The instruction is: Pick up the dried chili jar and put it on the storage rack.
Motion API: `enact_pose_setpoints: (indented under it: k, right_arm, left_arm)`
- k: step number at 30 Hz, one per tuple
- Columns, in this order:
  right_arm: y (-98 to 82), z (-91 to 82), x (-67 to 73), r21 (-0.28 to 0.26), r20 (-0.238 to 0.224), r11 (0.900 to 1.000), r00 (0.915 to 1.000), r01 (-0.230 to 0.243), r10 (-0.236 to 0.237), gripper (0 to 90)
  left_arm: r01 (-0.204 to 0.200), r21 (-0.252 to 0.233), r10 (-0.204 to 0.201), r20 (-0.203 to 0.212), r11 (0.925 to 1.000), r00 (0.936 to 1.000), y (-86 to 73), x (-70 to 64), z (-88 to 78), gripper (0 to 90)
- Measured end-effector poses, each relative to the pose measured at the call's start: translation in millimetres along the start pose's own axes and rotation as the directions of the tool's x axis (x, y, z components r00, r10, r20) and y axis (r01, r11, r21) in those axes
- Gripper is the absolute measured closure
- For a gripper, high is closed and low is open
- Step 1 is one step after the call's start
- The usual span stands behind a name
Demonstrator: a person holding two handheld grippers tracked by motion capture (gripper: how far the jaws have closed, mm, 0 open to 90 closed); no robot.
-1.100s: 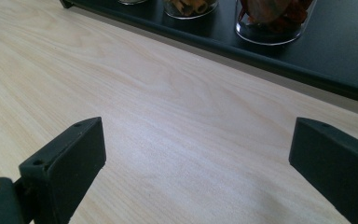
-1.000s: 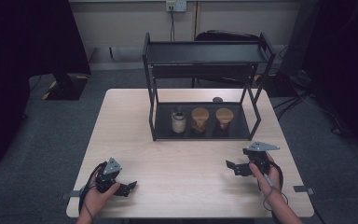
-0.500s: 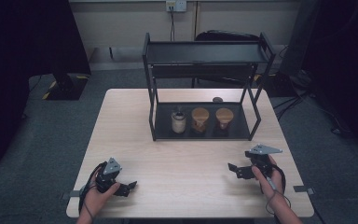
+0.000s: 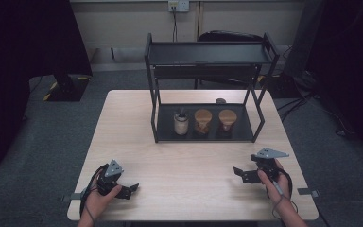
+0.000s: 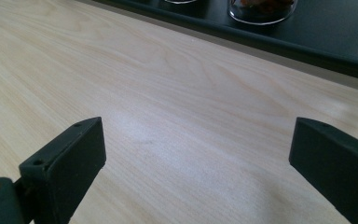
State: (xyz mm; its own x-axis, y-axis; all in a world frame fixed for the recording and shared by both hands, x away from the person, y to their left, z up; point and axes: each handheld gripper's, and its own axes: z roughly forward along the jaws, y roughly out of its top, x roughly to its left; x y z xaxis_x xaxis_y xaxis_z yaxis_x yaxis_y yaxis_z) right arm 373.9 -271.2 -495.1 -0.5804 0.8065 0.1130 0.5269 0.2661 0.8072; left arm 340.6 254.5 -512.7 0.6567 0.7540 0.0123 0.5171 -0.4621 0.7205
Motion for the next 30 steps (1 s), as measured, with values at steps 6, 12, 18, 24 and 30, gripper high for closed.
enact_pose_setpoints:
  k: [6,12,18,24,30]
  right_arm:
    - [-2.5,-1.2,-0.2,0.004,-0.002,1.000,1.0000,-0.001,0.001,2.7]
    - [-5.3,-4.3,-1.2,0.012,-0.002,1.000,1.0000,-0.002,0.002,2.7]
    - [-9.2,-8.4,-4.4,0.014,0.003,1.000,1.0000,-0.007,0.007,2.7]
    - [-12.8,-12.4,-6.9,0.015,0.008,1.000,0.9999,-0.010,0.009,2.7]
    - [-15.7,-15.5,-8.4,0.017,0.011,1.000,0.9999,-0.010,0.010,2.7]
  left_arm:
    - [0.000,0.000,0.000,0.000,1.0000,1.0000,0.0,0.0,0.0,0.1]
    - [0.000,0.000,0.000,0.000,1.0000,1.0000,0.0,0.0,0.0,0.1]
    - [0.000,0.000,0.000,0.000,1.0000,1.0000,0.0,0.0,0.0,0.1]
    - [0.000,0.000,0.000,0.000,1.0000,1.0000,0.0,0.0,0.0,0.1]
    - [-0.001,0.000,0.001,0.000,1.0000,1.0000,0.0,0.0,0.0,0.1]
